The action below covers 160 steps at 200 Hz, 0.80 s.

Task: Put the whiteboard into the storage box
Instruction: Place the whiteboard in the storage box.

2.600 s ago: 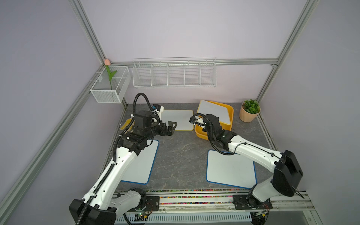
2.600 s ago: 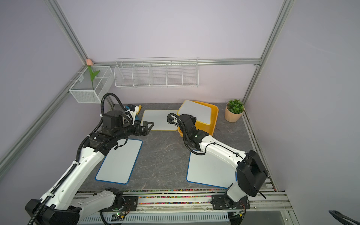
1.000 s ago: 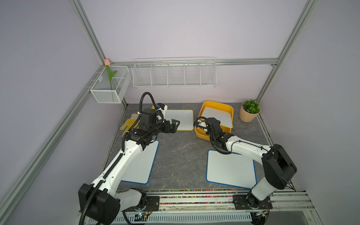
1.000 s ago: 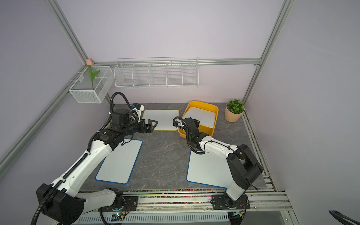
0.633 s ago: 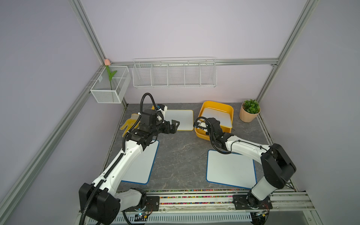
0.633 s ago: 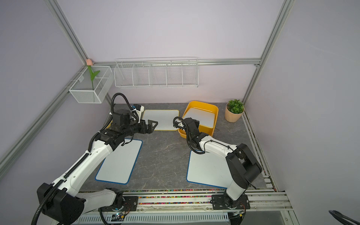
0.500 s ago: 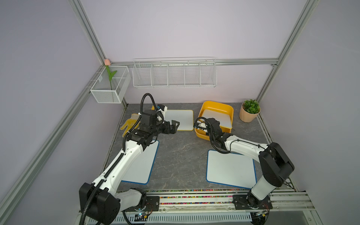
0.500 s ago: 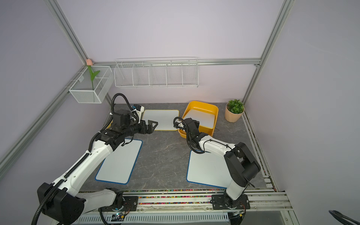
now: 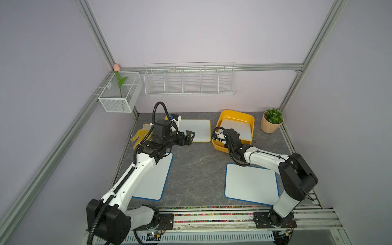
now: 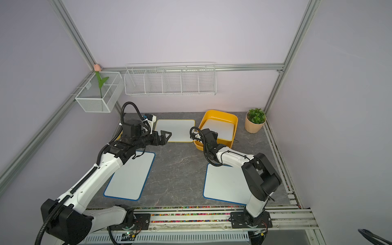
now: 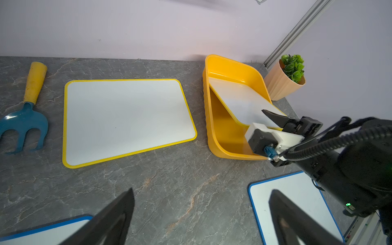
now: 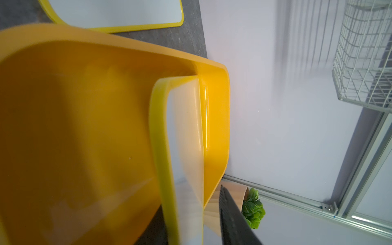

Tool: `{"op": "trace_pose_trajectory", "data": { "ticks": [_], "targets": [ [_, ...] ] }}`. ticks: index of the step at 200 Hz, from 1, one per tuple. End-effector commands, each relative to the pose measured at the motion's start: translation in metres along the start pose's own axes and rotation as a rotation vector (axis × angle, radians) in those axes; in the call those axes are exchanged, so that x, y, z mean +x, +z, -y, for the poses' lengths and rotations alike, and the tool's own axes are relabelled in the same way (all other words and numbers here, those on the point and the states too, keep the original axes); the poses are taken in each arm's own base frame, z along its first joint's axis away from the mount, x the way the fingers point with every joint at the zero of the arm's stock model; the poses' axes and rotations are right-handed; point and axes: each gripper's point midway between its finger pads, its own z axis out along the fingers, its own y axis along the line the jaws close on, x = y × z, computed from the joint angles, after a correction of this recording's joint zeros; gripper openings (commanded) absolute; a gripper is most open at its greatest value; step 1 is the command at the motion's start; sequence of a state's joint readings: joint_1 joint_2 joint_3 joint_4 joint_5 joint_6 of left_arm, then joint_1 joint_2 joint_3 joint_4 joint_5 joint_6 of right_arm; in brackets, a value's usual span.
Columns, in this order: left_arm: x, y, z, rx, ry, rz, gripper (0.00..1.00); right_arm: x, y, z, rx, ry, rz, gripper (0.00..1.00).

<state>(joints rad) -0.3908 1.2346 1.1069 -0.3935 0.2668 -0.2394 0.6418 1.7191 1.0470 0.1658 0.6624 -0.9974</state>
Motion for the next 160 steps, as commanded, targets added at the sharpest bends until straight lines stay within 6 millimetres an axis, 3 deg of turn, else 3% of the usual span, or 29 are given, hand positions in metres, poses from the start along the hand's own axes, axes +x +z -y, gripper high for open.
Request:
{"op": "trace_pose_trajectory", "data": {
  "ticks": [1,38,73,114,134,160],
  "targets": [
    [0.002,0.002,0.001,0.020,-0.017,0.001,1.00,0.002,0.004,-0.006,-0.015,0.039,-0.002,0.48],
    [0.004,0.003,0.000,0.021,-0.018,-0.004,1.00,0.008,0.008,-0.019,-0.035,0.061,-0.012,0.69],
    [0.005,0.003,-0.002,0.007,-0.026,-0.009,1.00,0.008,0.015,-0.032,-0.072,0.074,-0.015,0.81],
    [0.004,0.000,-0.002,0.002,-0.020,-0.003,1.00,0.007,0.015,-0.033,-0.102,0.104,-0.011,0.95],
    [0.004,0.000,-0.002,0.005,-0.020,-0.005,1.00,0.007,0.014,-0.030,-0.120,0.119,-0.012,1.00],
    [0.004,0.001,-0.003,-0.001,-0.026,-0.005,1.00,0.007,0.007,-0.026,-0.154,0.136,-0.005,0.97]
  ]
}}
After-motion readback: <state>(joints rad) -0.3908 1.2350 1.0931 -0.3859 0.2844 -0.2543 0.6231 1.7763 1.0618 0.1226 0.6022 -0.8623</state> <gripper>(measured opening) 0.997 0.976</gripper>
